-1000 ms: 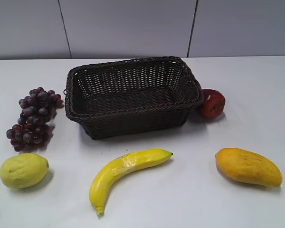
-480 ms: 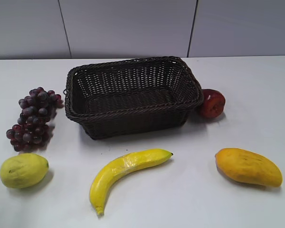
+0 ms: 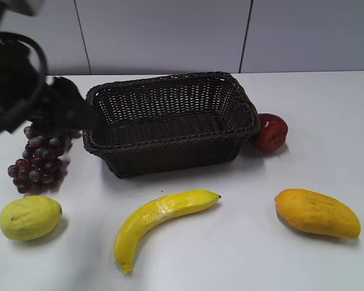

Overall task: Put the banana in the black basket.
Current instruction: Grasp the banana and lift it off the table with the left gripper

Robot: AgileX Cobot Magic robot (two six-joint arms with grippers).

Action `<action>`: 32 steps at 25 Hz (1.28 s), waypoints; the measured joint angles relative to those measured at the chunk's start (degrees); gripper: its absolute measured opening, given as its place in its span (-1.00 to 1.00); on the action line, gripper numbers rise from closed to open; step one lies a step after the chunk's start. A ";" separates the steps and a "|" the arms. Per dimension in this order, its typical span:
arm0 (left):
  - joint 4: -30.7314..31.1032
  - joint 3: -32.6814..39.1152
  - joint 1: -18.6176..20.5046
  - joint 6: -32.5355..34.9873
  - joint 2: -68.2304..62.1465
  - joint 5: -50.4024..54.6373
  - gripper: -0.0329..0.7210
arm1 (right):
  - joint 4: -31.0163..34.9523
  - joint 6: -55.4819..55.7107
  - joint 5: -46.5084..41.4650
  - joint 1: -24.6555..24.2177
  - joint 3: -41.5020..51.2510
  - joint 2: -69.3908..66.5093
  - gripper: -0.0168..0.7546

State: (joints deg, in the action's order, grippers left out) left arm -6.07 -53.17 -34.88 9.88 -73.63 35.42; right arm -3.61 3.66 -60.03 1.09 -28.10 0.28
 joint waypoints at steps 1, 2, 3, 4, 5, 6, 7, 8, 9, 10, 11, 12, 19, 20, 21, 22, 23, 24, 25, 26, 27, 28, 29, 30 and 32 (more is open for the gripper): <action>-0.02 -0.48 -2.17 0.05 -2.14 0.20 0.66 | 0.00 0.00 0.00 0.00 0.00 0.00 0.57; -0.07 -0.75 -4.18 0.05 -4.15 0.43 0.66 | 0.00 0.00 0.00 0.00 0.00 0.00 0.57; -0.01 -1.07 -5.71 0.05 -5.85 0.99 0.66 | 0.00 0.00 0.00 0.00 0.00 0.00 0.57; 0.08 -1.32 -7.32 0.12 -7.86 1.32 0.66 | 0.00 0.00 0.00 0.00 0.00 0.00 0.57; 0.36 -1.45 -8.68 0.11 -9.82 1.62 0.66 | 0.00 0.00 0.00 0.00 0.00 0.00 0.57; 0.67 -1.51 -9.77 0.11 -11.78 1.81 0.66 | 0.00 0.00 0.00 0.00 0.00 0.00 0.57; 0.88 -1.56 -10.45 0.11 -13.37 2.06 0.66 | 0.00 0.00 0.00 0.00 0.00 0.00 0.57; 1.02 -1.56 -10.96 0.11 -15.19 2.36 0.66 | 0.00 0.00 0.00 0.00 0.00 0.00 0.57; 1.07 -1.56 -11.23 0.11 -16.94 2.64 0.66 | 0.00 0.00 0.00 0.00 0.00 0.00 0.57; 1.13 -1.56 -11.31 0.11 -18.59 2.79 0.66 | 0.00 0.00 0.00 0.00 0.00 0.00 0.57; 1.27 -1.56 -11.37 0.11 -19.81 2.83 0.66 | 0.00 0.00 0.00 0.00 0.00 0.00 0.57; 1.27 -1.62 -11.42 0.11 -21.20 2.83 0.66 | 0.00 0.00 0.00 0.00 0.00 0.00 0.57; 1.59 -5.52 -11.42 0.13 -28.16 2.92 0.66 | 0.00 0.00 0.00 0.00 0.00 0.00 0.57; 1.89 -6.26 -11.42 0.13 -29.12 2.92 0.66 | 0.00 0.00 0.00 0.00 0.00 0.00 0.57; 2.40 -7.25 -11.42 0.13 -29.95 2.97 0.66 | 0.00 0.00 0.00 0.00 0.00 0.00 0.57; 2.93 -8.25 -11.42 0.13 -31.02 3.16 0.66 | 0.00 0.00 0.00 0.00 0.00 0.00 0.57; 3.50 -9.21 -11.42 0.13 -32.11 3.45 0.66 | 0.00 0.00 0.00 0.00 0.00 0.00 0.57; 3.96 -9.94 -11.42 0.13 -33.17 3.71 0.66 | 0.00 0.00 0.00 0.00 0.00 0.00 0.57; 4.25 -10.67 -11.42 0.13 -33.98 3.99 0.66 | 0.00 0.00 0.00 0.00 0.00 0.00 0.57; 4.37 -11.29 -11.42 0.13 -34.97 4.23 0.66 | 0.00 0.00 0.00 0.00 0.00 0.00 0.57; 4.49 -11.81 -11.42 0.13 -35.93 4.35 0.66 | 0.00 0.00 0.00 0.00 0.00 0.00 0.57; 4.49 -12.43 -11.42 0.13 -36.89 4.64 0.66 | 0.00 0.00 0.00 0.00 0.00 0.00 0.57; 4.55 -13.01 -11.42 0.13 -37.65 4.90 0.66 | 0.00 0.00 0.00 0.00 0.00 0.00 0.57; 4.55 -13.48 -11.42 0.13 -38.41 5.14 0.66 | 0.00 0.00 0.00 0.00 0.00 0.00 0.57; 4.55 -14.14 -11.42 0.13 -39.55 5.33 0.66 | 0.00 0.00 0.00 0.00 0.00 0.00 0.57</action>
State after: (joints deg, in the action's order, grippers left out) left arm -1.52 -67.31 -46.30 10.01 -113.18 40.75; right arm -3.61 3.66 -60.03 1.09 -28.10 0.28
